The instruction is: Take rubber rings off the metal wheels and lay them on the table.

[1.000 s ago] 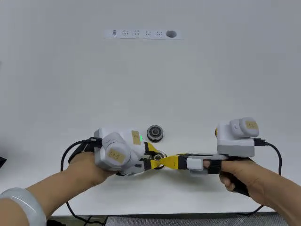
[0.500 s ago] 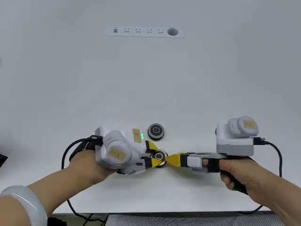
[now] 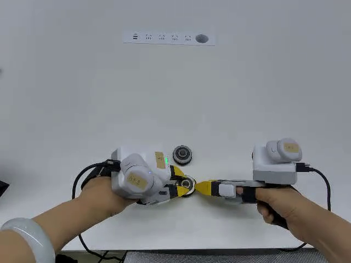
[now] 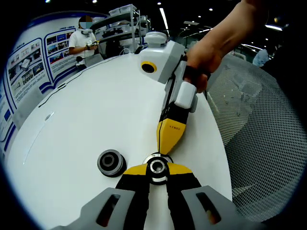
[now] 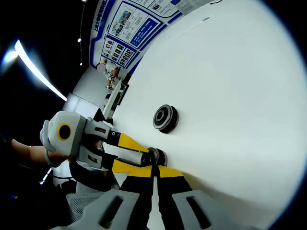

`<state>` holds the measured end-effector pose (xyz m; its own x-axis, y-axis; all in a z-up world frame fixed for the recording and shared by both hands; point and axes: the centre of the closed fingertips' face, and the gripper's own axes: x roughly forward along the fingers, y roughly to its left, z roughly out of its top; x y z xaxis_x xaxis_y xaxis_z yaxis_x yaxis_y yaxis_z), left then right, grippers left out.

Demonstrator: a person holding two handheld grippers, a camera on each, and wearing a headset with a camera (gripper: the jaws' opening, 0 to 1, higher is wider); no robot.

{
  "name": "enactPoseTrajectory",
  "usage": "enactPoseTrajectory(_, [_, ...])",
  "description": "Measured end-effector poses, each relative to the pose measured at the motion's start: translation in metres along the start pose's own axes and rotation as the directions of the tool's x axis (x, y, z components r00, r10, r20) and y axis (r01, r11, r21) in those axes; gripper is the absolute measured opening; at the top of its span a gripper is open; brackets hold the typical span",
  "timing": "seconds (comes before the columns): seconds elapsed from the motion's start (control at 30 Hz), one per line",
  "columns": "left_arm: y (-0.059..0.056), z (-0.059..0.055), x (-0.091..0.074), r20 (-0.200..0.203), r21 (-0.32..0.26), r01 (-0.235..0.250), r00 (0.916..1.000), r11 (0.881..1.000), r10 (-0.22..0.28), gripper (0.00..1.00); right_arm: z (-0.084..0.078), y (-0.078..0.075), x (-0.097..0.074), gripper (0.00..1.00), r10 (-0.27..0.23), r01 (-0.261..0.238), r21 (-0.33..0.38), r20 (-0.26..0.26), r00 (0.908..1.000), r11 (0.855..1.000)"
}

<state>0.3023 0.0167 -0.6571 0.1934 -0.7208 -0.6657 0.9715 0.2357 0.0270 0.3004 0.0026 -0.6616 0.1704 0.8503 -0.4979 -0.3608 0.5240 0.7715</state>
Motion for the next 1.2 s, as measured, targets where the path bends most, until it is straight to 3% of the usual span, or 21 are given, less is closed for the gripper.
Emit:
enactPoseTrajectory(0.3, [0.000, 0.000, 0.000, -0.007, 0.004, 0.004, 1.0000, 1.000, -0.004, 0.12, 0.002, 0.000, -0.001, 0.02, -0.004, 0.003, 0.029, 0.042, 0.9991, 1.000])
enactPoseTrajectory(0.93, [-0.001, 0.001, 0.001, -0.016, 0.014, 0.007, 0.9999, 1.000, -0.007, 0.12, 0.006, 0.012, 0.002, 0.01, 0.016, -0.016, 0.007, 0.053, 0.9985, 1.000])
enactPoseTrajectory(1.1, [-0.001, 0.001, 0.001, -0.017, 0.017, 0.008, 0.9998, 1.000, -0.008, 0.12, 0.008, 0.020, 0.005, 0.01, 0.042, -0.043, 0.010, 0.058, 0.9974, 0.999])
enactPoseTrajectory(1.13, [-0.001, 0.001, 0.001, -0.017, 0.018, 0.009, 0.9998, 1.000, -0.009, 0.12, 0.013, 0.025, 0.006, 0.01, 0.063, -0.063, 0.001, 0.084, 0.9944, 0.998])
enactPoseTrajectory(1.17, [-0.001, 0.001, 0.001, -0.018, 0.018, 0.009, 0.9998, 1.000, -0.008, 0.12, 0.011, 0.036, 0.005, 0.01, 0.108, -0.111, 0.036, 0.069, 0.9918, 0.993])
enactPoseTrajectory(1.2, [-0.001, 0.002, 0.001, -0.019, 0.019, 0.009, 0.9998, 1.000, -0.009, 0.12, 0.021, 0.038, 0.006, 0.01, 0.115, -0.118, 0.025, 0.115, 0.9867, 0.993])
